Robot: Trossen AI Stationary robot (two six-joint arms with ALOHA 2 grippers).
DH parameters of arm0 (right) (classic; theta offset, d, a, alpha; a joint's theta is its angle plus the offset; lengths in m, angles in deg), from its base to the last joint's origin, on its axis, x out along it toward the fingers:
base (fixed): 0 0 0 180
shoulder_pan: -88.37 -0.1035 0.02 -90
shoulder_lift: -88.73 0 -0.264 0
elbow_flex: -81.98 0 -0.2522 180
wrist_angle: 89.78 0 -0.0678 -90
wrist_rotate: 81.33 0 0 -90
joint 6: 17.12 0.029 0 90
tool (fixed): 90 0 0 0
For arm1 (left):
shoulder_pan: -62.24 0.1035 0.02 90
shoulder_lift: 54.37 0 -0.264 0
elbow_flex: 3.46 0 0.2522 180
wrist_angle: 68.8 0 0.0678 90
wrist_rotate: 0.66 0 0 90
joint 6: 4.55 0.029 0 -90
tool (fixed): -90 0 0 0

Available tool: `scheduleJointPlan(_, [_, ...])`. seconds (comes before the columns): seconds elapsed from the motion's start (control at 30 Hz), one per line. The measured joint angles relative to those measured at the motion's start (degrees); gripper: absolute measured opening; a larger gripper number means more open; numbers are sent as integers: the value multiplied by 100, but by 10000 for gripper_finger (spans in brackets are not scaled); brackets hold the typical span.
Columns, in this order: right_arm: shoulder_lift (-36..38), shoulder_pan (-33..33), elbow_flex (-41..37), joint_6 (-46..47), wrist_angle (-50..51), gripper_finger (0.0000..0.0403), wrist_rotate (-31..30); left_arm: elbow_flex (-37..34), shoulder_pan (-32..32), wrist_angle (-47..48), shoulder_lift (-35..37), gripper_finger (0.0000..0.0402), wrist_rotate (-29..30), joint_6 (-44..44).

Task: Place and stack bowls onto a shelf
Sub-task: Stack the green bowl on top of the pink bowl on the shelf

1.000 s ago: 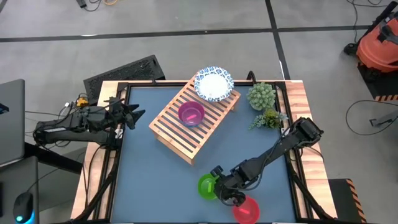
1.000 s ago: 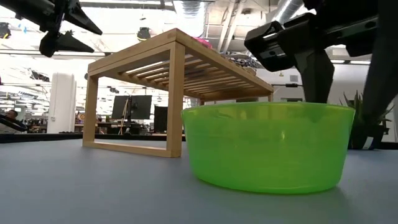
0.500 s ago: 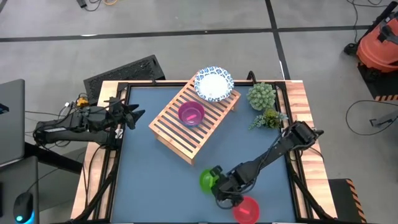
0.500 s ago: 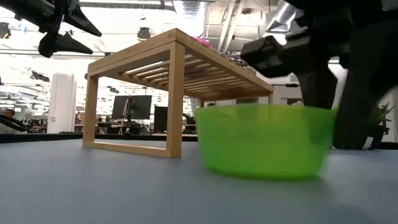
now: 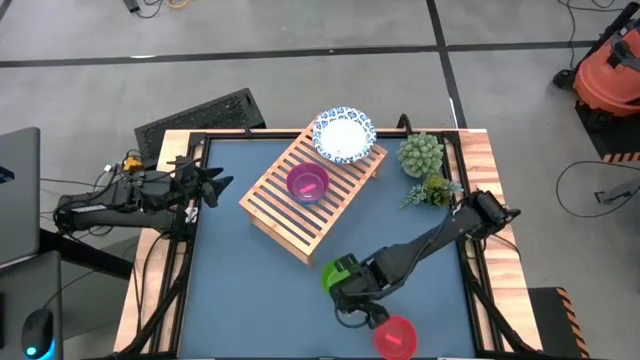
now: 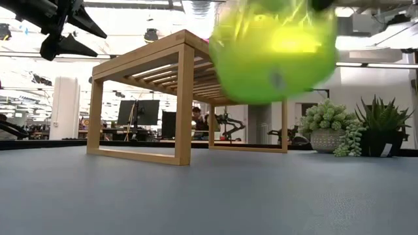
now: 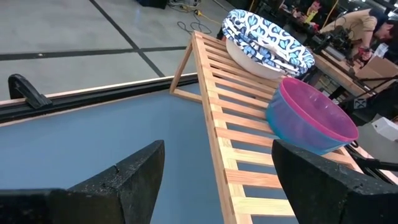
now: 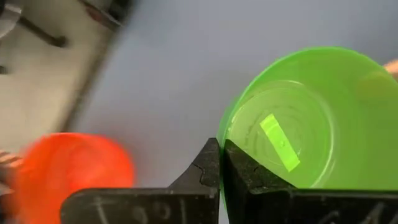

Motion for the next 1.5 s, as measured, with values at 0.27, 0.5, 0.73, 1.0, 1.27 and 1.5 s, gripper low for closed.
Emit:
scheduleJointPlan(0.27, [612,383,1722,498,1132,22,723,0,0,4,2,281,-3,-122])
scheduleJointPlan(0.5, [1022,1009,2699,-279,1089,22,-41,0,-2,20,2,281,-3,-305])
scheduleJointPlan(0.73, [810,1991,2877,-1519,860,22,-621,0,-2,24,2,281,24,-422])
scheduleJointPlan(1.0, [38,2588,2874,-2192,744,22,-648,0,0,104,2,281,19,-613])
scheduleJointPlan(1.27, [-272,2687,2874,-2502,1268,22,-1014,0,-1,145,1,281,18,-660])
scheduleJointPlan(1.5, [-261,2746,2878,-2546,1303,25,-1040,0,0,136,0,281,98,-698])
